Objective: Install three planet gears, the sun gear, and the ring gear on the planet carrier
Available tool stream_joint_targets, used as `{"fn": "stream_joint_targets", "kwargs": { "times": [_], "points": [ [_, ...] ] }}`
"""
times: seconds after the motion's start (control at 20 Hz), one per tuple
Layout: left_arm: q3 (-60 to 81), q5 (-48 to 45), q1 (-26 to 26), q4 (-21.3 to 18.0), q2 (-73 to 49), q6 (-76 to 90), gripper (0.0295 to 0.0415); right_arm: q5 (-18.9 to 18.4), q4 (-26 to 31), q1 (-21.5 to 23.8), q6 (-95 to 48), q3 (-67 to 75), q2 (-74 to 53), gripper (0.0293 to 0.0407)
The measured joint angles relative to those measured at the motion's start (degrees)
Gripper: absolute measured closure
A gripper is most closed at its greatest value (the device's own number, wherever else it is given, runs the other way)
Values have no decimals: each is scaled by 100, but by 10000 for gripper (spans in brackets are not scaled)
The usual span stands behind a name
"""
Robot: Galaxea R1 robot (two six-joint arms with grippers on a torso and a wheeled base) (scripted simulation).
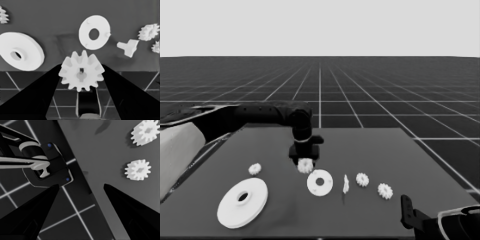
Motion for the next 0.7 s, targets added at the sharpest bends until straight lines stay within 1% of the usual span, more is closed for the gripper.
{"fn": "stream_joint_targets", "kwargs": {
  "times": [0.1, 0.35, 0.4, 0.45, 0.5, 0.55, 0.6, 0.7],
  "points": [
    [-303, -3, -1, -2, 377, -46, 398, 0, 0, 0, 0, 0, 0, 315],
    [-474, -2, -1, -2, 547, -50, 398, 0, 0, 0, 0, 0, 0, 315],
    [-442, 10, 820, 996, 539, -89, 398, 0, 0, 0, 0, 0, 0, 315],
    [-604, 5, 1528, 1595, 566, 46, 398, 0, 0, 0, 0, 0, 0, 315],
    [-815, -40, 1910, 1926, 602, 211, 398, 0, 0, 0, 0, 0, 0, 315],
    [-978, -90, 2112, 2108, 632, 331, 398, 0, 0, 0, 0, 0, 0, 315],
    [-1085, -127, 2221, 2210, 654, 407, 399, 0, 0, 0, 0, 0, 0, 315],
    [-1191, -168, 2314, 2302, 677, 480, 399, 0, 0, 0, 0, 0, 0, 315]
  ]
}}
